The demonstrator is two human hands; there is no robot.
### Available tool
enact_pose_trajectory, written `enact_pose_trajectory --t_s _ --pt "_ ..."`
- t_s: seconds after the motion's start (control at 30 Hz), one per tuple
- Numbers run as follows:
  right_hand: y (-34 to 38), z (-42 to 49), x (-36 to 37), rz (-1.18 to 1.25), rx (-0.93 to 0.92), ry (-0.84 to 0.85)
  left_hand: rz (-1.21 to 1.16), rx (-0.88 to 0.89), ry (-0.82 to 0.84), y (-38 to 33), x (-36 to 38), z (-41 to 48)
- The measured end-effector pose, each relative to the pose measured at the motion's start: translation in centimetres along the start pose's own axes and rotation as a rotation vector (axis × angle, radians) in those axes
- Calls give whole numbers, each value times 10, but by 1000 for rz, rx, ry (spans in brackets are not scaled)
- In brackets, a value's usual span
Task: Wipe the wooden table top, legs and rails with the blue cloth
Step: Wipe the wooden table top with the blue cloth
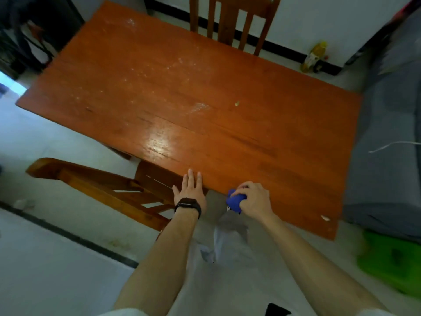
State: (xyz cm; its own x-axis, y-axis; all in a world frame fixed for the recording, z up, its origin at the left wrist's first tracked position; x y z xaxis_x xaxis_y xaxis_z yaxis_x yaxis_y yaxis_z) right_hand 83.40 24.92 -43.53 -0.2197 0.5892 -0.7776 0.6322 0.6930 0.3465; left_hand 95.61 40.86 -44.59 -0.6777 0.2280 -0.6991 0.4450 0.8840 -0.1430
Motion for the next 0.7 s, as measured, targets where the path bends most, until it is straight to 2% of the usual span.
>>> enact_pose_trajectory --t_s 0.07,0.13,0.2,0.3,0.37,0.47,0.57,0.6,0.7 --pt "-10 -25 15 -105 -13 112 17 8 4 0 1 -1" --pt "-21 -43 19 -53 30 166 24 13 3 -1 2 -1" --pt "-29 -44 7 61 71 66 24 14 -2 -2 3 0" --pt "-34 -24 -18 138 66 -215 21 17 -1 -2 5 1" --pt "-36 -16 -17 147 116 -264 20 8 -5 -2 7 2" --pt "-29 -28 9 77 124 -183 34 -1 -9 -3 8 4" --pt "-15 -49 39 219 -17 155 33 -9 18 -2 7 3" --pt "-14 -53 41 316 -28 196 25 -14 28 -2 4 1" --pt "-19 -47 11 433 23 19 2 -29 91 -7 -5 -8"
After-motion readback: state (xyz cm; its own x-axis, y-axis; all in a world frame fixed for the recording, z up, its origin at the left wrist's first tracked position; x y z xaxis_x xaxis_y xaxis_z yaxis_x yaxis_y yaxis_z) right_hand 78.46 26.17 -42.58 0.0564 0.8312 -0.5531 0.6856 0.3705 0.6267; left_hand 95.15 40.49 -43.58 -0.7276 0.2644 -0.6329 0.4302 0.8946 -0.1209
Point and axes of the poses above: each hand's wrist, its own z-axis towards the middle knuckle, its own x-axis out of the palm, y = z × x, the point moved 4 cm from there along z, towards the middle knuckle, and after that the axes turned 2 degrees about -z, right-handed, at the moved point
